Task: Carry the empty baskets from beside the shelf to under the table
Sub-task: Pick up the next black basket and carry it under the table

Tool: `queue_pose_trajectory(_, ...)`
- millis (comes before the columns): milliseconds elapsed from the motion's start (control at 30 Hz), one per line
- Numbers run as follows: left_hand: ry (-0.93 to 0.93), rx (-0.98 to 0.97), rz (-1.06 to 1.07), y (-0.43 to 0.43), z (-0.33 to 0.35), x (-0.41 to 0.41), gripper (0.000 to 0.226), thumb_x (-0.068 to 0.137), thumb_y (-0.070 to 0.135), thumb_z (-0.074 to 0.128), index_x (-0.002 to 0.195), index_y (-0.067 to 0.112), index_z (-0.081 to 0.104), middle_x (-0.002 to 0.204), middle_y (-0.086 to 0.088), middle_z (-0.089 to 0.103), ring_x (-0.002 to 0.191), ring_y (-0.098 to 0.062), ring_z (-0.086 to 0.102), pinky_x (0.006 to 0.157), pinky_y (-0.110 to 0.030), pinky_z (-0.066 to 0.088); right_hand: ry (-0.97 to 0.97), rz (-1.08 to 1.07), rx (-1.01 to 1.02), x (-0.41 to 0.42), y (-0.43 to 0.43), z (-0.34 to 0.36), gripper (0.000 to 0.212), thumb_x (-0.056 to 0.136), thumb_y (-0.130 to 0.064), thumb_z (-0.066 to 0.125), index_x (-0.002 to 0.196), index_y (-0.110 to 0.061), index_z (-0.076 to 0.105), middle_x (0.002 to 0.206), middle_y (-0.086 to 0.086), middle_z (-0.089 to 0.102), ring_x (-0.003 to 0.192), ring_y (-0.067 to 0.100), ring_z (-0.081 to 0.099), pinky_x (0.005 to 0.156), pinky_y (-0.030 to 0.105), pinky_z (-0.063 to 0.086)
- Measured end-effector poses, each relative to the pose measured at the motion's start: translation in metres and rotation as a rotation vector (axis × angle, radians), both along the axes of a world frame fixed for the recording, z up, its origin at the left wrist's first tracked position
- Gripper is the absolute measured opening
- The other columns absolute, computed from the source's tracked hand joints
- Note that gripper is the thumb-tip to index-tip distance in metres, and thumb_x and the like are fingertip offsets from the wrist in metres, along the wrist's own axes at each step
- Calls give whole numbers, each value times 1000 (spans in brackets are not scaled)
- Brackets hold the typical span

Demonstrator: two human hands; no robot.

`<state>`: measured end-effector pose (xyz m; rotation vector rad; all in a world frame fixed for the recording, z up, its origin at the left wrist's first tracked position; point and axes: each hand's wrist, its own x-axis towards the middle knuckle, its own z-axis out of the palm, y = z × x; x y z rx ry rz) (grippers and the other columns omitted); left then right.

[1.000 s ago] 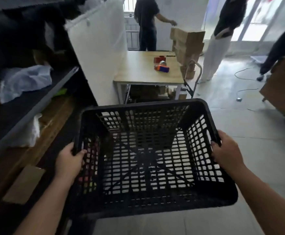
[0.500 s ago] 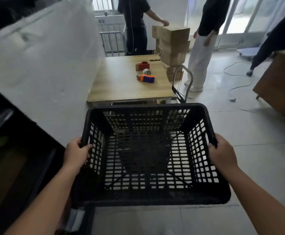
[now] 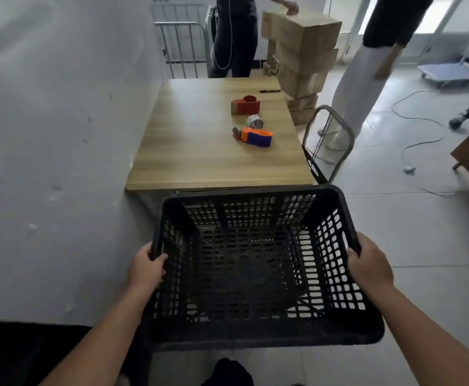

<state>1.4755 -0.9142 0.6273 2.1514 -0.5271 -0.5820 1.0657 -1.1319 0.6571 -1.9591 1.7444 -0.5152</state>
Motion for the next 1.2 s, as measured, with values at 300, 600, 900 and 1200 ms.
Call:
queue_pose_trajectory(300,28,129,54,-82,-57,48,31,94,4,61,125,9,63,61,-9,60,47,-23,54,41,-27,41,53,-5,139,54,-87,-63,24,93,-13,48,114,-17,58,103,3,64,91,28,61,75,45,53)
queue_pose_trajectory(600,70,189,130,-125,-114,63,27,92,8,63,117,19,65,65,-5,65,48,-23,59,44,-36,52,47,34,180,68,-147,-115,19,91,-9,50,106,-18,57,97,3,63,83,26,57,67,38,46)
queue_pose_trajectory(900,77,222,175,-142,-139,63,27,91,4,64,116,12,66,66,-7,65,44,-22,55,46,-28,46,-15,33,226,70,-159,-137,21,91,-6,50,107,-17,59,97,3,63,86,26,60,70,36,47)
queue_pose_trajectory(1200,105,247,210,-146,-138,72,36,94,7,62,130,7,61,94,-19,71,58,-28,61,49,-30,46,-15,49,249,80,-157,-137,25,92,-9,50,115,-13,58,104,5,64,92,26,60,76,40,50)
